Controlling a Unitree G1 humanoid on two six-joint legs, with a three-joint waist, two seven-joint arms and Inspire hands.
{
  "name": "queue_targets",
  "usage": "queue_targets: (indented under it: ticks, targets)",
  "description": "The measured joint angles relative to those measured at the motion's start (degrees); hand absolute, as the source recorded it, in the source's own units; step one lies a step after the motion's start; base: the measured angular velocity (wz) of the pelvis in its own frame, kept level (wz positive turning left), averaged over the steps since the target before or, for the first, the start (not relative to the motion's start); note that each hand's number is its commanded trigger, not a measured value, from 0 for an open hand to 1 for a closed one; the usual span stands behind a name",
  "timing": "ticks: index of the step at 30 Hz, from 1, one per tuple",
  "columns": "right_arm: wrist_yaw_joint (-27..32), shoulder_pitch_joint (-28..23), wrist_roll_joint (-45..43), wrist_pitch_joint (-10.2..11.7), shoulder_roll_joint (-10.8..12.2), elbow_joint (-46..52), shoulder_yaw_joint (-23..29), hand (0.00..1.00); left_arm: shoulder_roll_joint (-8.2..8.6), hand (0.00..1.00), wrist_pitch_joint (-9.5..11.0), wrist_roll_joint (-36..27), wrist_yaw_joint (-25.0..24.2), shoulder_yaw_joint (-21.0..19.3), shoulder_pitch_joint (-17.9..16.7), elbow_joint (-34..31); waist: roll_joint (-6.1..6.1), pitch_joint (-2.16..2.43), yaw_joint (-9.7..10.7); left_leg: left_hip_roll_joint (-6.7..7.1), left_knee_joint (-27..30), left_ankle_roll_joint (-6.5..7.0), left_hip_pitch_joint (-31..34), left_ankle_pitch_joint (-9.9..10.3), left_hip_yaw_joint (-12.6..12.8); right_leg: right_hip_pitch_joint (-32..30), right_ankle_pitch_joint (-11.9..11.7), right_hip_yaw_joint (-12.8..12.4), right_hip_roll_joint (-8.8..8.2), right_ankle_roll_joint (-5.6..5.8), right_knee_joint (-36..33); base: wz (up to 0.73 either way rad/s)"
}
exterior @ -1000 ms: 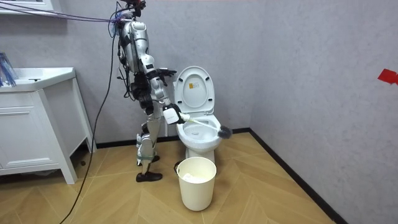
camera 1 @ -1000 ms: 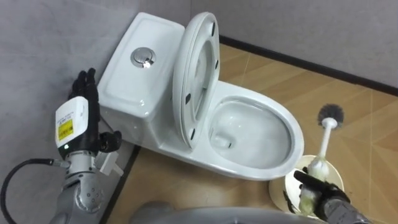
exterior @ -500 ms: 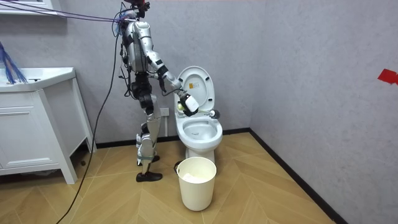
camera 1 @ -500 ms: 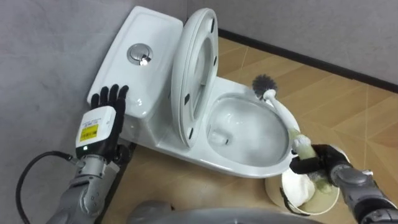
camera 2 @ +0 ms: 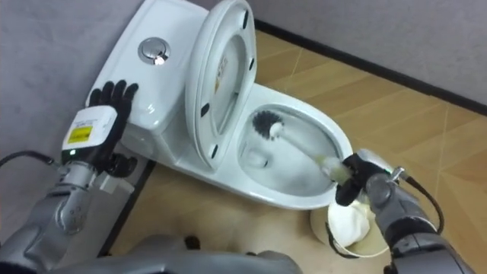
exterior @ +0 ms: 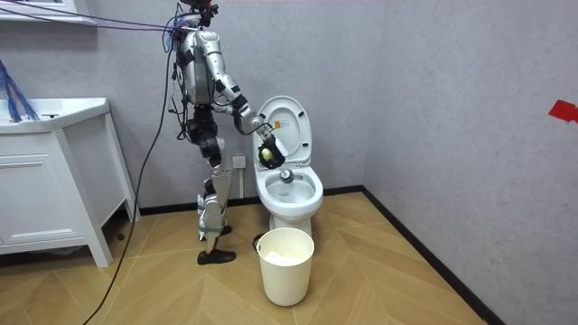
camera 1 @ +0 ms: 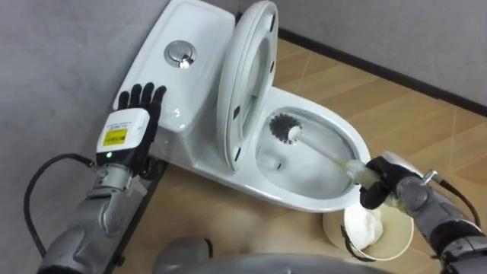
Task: Brush toilet
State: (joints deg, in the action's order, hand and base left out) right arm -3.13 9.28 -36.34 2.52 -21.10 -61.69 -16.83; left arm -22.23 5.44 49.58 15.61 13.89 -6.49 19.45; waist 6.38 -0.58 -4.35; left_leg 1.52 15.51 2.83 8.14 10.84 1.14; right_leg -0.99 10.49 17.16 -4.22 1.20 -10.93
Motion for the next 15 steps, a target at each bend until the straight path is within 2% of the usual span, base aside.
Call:
queue_targets:
  ticks: [4,6,10,13,15]
  targets:
    - [0.66,0.03,-5.02,-0.02,0.0,-0.45,-0.88,1.0,0.12,0.0,0.31,-0.14,0.55,0.8,3.85,1.49,-0.32,-0.18,-0.65,-0.56,1.57,0.03,4.02,-0.16,0.04,-3.46,-0.67,0.26,0.27,-0.44,-0.91,0.0]
    - [1.95,0.24,-7.56,-0.31,-0.1,-0.62,-1.6,1.0,0.31,0.0,1.1,-0.19,1.74,0.9,6.37,2.98,-0.96,-0.56,-1.06,-0.91,3.18,0.01,6.95,-0.16,0.01,-5.74,-1.39,0.16,0.73,-0.73,-0.95,-0.02]
    - [4.15,0.22,-8.74,-0.82,-0.21,-1.46,-2.21,1.0,0.6,0.0,1.59,0.1,2.4,0.87,9.15,4.66,-1.83,-0.85,-1.18,-1.36,4.46,0.04,9.46,-0.15,-0.01,-8.13,-1.74,0.25,0.9,-0.86,-1.78,-0.02]
    - [6.03,0.03,-10.89,-1.21,-0.89,-0.85,-2.92,1.0,0.77,0.0,1.75,0.12,3.92,0.97,11.87,6.11,-2.91,-1.41,-1.2,-1.75,6.13,0.07,12.4,-0.05,-0.06,-10.85,-1.89,0.18,1.06,-1.11,-3.0,-0.06]
    - [7.37,0.06,-12.43,-1.32,-1.29,-0.79,-3.79,1.0,0.82,0.0,2.21,0.02,4.83,0.95,13.0,7.24,-3.4,-1.37,-1.15,-1.74,6.19,0.06,13.55,-0.31,-0.17,-12.15,-1.98,0.19,1.01,-1.24,-3.2,-0.02]
